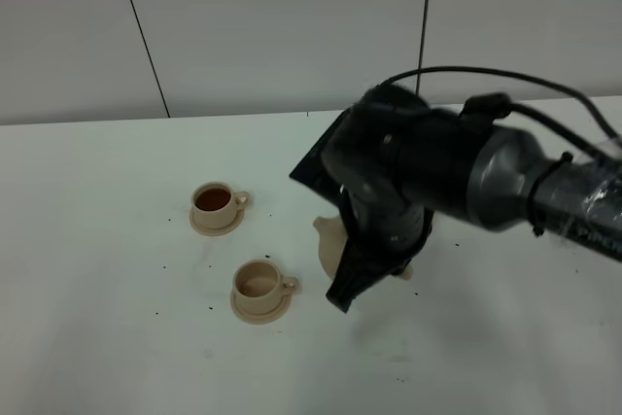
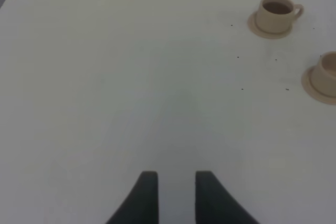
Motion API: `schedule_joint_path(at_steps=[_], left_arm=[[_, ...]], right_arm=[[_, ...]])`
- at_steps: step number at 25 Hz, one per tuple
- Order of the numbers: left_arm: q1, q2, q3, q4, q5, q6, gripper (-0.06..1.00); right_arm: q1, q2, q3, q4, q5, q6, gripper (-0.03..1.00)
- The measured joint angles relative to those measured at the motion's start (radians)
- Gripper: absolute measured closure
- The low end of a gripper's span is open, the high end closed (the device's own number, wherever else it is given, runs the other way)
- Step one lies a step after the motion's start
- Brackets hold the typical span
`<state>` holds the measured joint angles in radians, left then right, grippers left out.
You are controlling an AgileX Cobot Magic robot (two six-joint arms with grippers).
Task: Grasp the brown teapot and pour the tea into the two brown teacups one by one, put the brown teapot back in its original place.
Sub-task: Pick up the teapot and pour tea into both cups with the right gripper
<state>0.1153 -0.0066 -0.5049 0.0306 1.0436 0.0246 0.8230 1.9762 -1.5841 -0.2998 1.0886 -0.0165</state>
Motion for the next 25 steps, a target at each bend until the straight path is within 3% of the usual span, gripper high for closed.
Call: schedule_joint_path(at_steps=[6,11,25], left_arm=[[0.0,0.0,0.0,0.0,0.0,0.0,0.7],[0.0,0.0,0.0,0.0,0.0,0.0,0.7],[0.0,0.0,0.0,0.0,0.0,0.001,0.7]], right_arm=[[0.054,-0.001,0.019,-0.095,-0.065,0.04,0.88],[0.093,0.025,0.019,-0.249,-0.127,0.06,0.88],[0.172,0.096,0.019,-0.451,-0.084,0.059,0.88]])
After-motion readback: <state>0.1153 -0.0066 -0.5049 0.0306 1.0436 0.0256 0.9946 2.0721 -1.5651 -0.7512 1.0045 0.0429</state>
